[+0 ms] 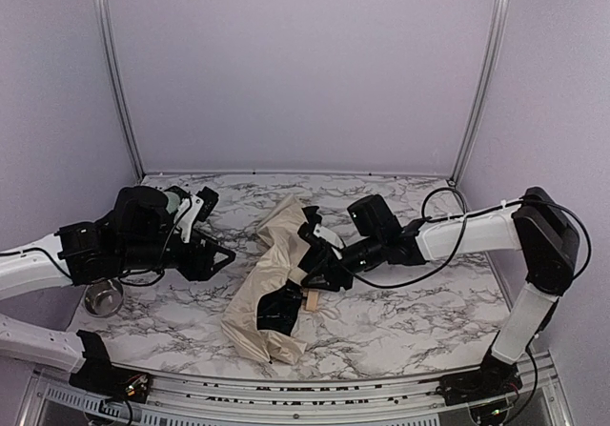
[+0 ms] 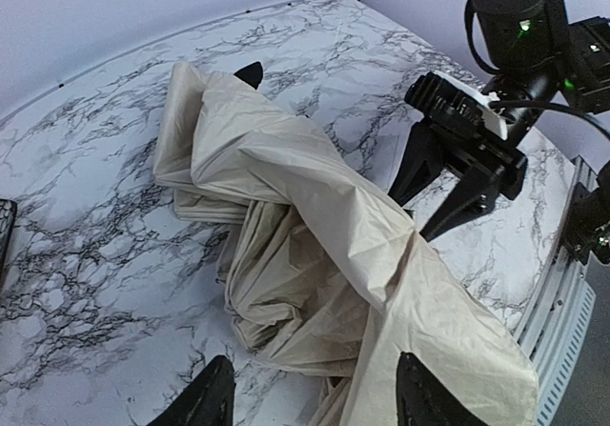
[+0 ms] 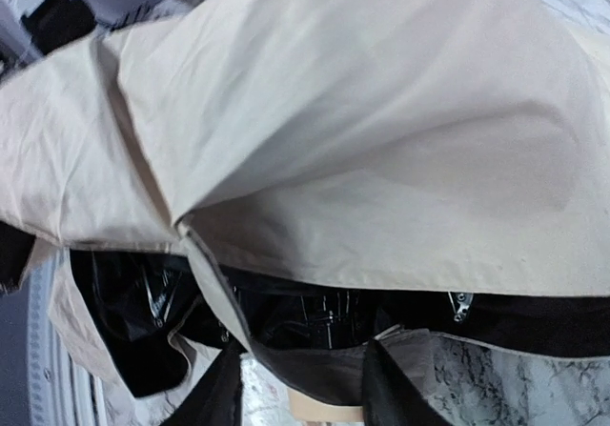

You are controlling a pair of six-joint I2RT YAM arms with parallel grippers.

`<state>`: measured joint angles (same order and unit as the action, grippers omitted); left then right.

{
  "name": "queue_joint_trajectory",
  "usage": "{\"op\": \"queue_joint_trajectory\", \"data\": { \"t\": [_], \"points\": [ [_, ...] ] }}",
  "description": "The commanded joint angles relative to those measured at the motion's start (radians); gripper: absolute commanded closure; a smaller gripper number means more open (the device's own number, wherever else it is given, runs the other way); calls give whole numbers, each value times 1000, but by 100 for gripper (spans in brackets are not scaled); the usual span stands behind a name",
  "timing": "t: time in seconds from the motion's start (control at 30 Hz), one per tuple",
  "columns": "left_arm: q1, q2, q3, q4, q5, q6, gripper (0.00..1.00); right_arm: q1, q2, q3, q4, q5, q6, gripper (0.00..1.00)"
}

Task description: Put away the umbrella

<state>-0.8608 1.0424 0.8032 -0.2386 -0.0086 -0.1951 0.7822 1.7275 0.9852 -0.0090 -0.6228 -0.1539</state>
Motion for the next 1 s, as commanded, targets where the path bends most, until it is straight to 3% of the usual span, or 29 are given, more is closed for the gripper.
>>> {"op": "queue_joint_trajectory", "data": {
  "t": [0.0,0.17,0.2,0.43,0.67,0.97],
  "points": [
    [-22,-74,-98,-9,90,-43,46,4,75,70,13,-89,-3,73],
    [-51,-104,-179,-7,157,-89,53,3,72,90,2,-115,-13,99],
    [-56,-108,-192,-7,168,-93,53,3,63,97,-14,-110,-20,100],
    [-90,-29,-214,19,212,-106,54,3,10,218,-173,-43,-58,100],
    [-99,126,-189,157,219,-109,54,4,-8,397,-407,90,-64,100],
    [-89,469,109,169,179,3,53,7,-11,701,-727,313,-45,100]
  ]
}}
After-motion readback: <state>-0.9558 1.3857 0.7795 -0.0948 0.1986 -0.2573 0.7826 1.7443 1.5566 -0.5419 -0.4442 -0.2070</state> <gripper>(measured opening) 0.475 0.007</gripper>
